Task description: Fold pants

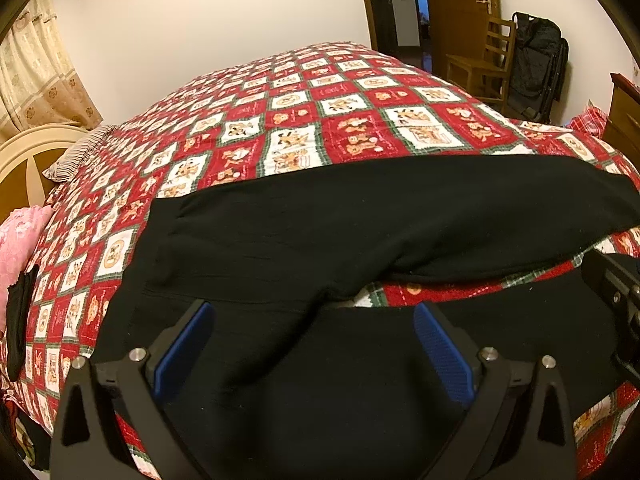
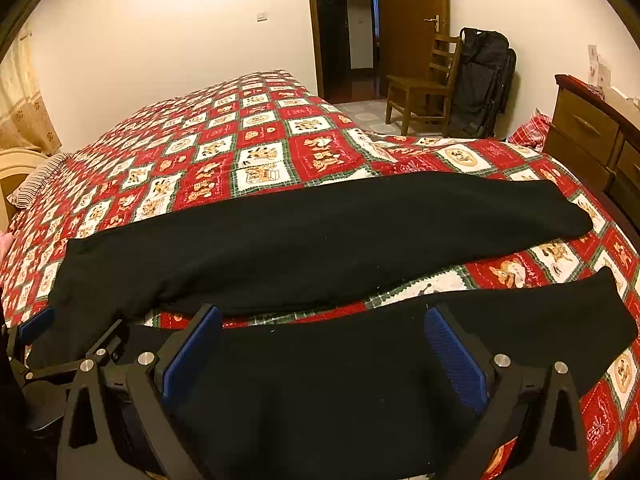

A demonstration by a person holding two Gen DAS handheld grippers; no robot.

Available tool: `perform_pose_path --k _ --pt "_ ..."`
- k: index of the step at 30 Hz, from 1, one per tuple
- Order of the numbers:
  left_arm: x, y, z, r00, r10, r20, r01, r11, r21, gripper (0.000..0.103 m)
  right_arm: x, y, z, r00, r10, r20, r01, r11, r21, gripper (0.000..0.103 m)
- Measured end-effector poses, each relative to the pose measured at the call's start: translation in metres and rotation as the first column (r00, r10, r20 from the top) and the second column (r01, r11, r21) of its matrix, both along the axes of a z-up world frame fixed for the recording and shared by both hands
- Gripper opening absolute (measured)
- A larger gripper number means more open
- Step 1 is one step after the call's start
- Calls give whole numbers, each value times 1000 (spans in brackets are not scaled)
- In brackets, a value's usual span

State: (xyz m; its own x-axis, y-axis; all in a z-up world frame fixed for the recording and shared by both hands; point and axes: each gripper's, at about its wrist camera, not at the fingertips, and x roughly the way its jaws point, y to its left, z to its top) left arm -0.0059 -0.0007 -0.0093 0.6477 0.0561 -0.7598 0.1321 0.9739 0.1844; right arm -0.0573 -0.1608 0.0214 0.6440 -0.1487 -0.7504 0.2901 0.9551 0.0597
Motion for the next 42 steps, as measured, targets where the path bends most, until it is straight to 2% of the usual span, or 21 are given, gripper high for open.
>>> perform_pose_path --k 33,38,42 --pt "11 5 -7 999 5 -38 -5 1000 -15 102 0 0 -4 1000 11 0 -11 1000 4 102" --pt "23 13 -4 999 1 -34 -1 1000 -14 102 21 -9 0 999 38 -17 -38 999 4 102" --pt "39 29 2 999 -10 -35 9 999 -48 102 43 -16 7 994 109 -24 -109 994 3 102"
